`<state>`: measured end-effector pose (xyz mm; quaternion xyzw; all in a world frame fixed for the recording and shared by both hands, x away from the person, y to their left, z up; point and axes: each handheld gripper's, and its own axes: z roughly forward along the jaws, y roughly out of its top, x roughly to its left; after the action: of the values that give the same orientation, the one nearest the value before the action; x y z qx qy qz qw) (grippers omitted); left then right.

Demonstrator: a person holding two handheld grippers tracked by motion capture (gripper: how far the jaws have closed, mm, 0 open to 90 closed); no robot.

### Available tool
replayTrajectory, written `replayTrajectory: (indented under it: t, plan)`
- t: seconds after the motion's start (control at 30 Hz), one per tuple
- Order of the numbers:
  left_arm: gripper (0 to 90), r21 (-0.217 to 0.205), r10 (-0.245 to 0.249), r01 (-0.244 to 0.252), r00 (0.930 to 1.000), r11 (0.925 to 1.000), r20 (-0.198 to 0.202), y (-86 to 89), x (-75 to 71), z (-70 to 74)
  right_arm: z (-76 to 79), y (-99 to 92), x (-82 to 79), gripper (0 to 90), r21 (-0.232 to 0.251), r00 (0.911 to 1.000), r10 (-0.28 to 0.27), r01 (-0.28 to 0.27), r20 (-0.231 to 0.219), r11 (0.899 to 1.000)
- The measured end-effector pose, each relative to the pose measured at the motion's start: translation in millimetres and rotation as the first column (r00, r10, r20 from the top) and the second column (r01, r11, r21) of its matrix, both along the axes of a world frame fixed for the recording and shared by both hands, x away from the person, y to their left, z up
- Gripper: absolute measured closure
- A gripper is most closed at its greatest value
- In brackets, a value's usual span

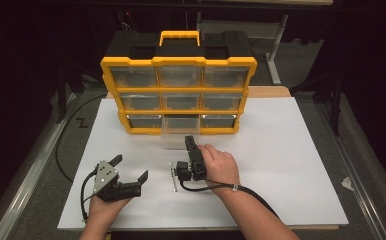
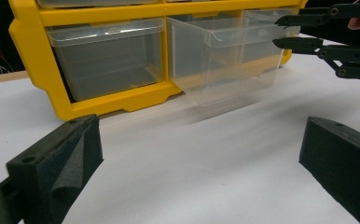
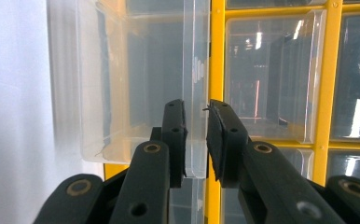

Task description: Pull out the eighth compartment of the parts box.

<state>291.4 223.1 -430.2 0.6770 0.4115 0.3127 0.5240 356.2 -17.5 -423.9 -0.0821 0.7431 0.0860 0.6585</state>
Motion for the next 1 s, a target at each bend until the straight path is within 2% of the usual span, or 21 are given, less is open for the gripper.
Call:
replayTrajectory:
  t: [0.53, 0.57, 0.67, 1.0]
  plan:
    - [0.3, 0.001, -0.001, 0.001, 1.0, 1.0, 0.001, 0.0, 0.1, 0.0, -2.5, -0.5, -3.6, 79.0, 0.009, 1.0, 0.005, -0.005, -0.001, 1.0]
    - [0.3, 0.001, -0.001, 0.001, 1.0, 1.0, 0.001, 0.0, 0.0, 0.0, -1.7, -1.0, -4.1, 83.0, 0.01, 1.0, 0.005, -0.005, 0.002, 1.0]
    - [0.3, 0.002, -0.003, 0.003, 1.0, 1.0, -0.001, -0.4, 0.1, -0.1, 0.6, -1.9, -5.8, 83.3, 0.011, 0.9999, 0.012, -0.012, 0.002, 1.0]
    - [0.3, 0.003, -0.004, 0.004, 1.0, 1.0, -0.001, -0.4, 0.1, -0.1, 2.6, -3.0, -11.0, 75.8, 0.009, 0.9998, 0.021, -0.021, -0.001, 1.0]
